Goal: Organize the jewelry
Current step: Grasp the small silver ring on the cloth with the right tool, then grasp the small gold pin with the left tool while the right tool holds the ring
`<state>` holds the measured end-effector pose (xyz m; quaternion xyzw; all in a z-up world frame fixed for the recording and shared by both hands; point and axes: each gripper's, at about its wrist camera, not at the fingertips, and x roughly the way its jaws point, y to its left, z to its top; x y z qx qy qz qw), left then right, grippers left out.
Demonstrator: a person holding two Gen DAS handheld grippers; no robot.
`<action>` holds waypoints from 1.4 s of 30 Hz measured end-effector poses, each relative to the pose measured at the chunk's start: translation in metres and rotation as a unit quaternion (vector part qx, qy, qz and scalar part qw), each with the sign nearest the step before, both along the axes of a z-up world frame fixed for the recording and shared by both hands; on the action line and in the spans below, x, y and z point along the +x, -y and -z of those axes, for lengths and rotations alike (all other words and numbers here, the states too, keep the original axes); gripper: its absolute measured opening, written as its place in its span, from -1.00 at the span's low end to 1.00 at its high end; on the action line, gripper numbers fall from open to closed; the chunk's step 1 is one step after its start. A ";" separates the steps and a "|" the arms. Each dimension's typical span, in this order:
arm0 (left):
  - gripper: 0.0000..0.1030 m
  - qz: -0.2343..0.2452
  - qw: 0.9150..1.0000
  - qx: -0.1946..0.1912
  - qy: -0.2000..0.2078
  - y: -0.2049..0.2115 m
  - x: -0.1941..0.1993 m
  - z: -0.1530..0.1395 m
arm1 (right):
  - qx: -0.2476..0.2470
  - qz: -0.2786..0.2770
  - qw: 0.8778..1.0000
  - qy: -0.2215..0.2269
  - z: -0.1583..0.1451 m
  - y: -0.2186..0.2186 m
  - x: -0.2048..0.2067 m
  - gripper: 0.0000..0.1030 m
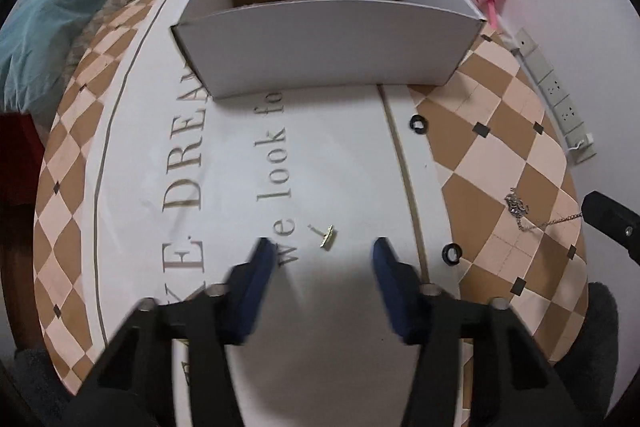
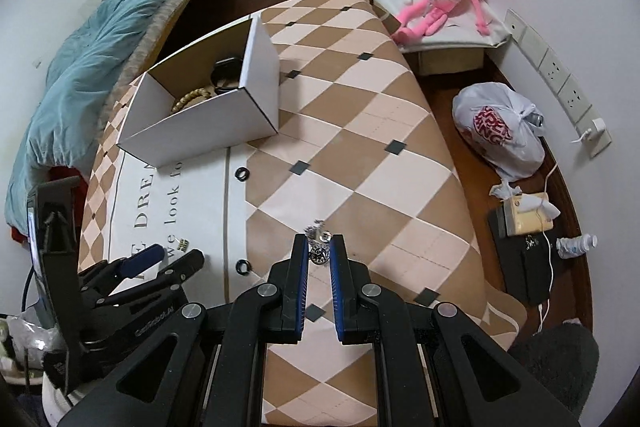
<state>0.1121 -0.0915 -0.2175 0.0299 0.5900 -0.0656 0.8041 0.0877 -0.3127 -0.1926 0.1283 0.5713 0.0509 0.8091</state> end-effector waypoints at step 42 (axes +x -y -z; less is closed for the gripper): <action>0.25 -0.018 1.000 -0.016 0.014 -0.025 0.005 -0.013 | 0.034 -0.015 0.998 0.048 -0.051 -0.015 0.014 -0.79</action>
